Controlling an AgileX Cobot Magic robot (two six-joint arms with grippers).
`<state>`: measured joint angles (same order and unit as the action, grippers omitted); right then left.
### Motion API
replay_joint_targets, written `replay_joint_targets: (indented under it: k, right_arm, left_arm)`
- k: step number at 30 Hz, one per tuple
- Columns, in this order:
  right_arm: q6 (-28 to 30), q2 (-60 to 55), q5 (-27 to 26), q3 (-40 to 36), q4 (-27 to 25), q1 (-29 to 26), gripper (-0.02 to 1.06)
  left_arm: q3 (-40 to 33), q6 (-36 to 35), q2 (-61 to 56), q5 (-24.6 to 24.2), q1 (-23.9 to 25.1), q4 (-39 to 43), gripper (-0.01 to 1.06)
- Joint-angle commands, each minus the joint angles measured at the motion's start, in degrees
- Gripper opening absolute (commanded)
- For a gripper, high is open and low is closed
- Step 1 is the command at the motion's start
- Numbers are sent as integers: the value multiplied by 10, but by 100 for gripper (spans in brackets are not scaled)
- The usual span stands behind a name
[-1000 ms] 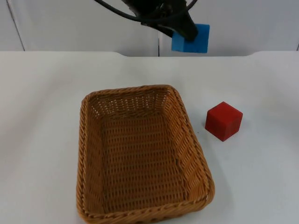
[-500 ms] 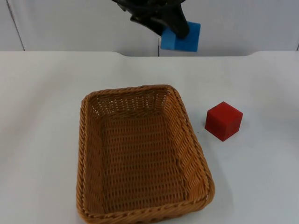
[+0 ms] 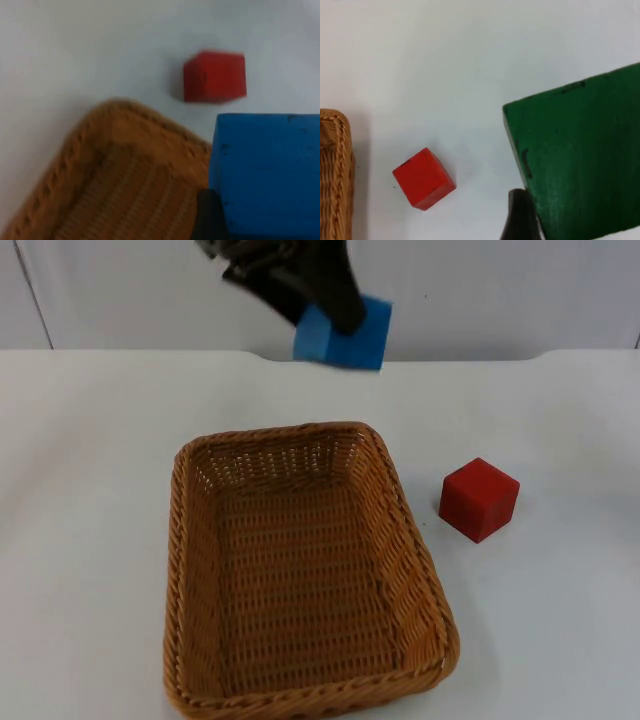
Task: Pick up one cube with each hand and place exactly two cubes into the same basket, leaving the remaining cube outside.
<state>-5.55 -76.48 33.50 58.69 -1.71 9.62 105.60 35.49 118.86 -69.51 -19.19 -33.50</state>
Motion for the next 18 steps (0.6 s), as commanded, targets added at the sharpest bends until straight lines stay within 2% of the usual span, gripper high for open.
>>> replay_joint_targets:
  k: [1,4,5,7,9,10,12,18]
  right_arm:
    - [4,8,-3,2,-9,3,0]
    - [38,8,-3,2,-50,3,0]
    - [38,8,-3,2,-50,3,0]
    - [88,8,-3,2,-105,3,0]
    - [113,8,-2,2,-142,3,0]
    - [113,8,-2,2,-142,3,0]
    - [136,8,-1,2,-167,10,0]
    - [143,-7,-8,13,-165,73,0]
  left_arm:
    - [-57,14,-41,9,0,0,0]
    - [-149,17,-92,63,0,18,0]
    - [-149,17,-92,63,0,18,0]
    - [-221,17,-135,109,0,28,0]
    - [-279,17,-165,143,0,28,0]
    - [-279,17,-165,143,0,28,0]
    - [-328,17,-194,171,0,29,0]
    - [-439,17,-255,247,0,25,0]
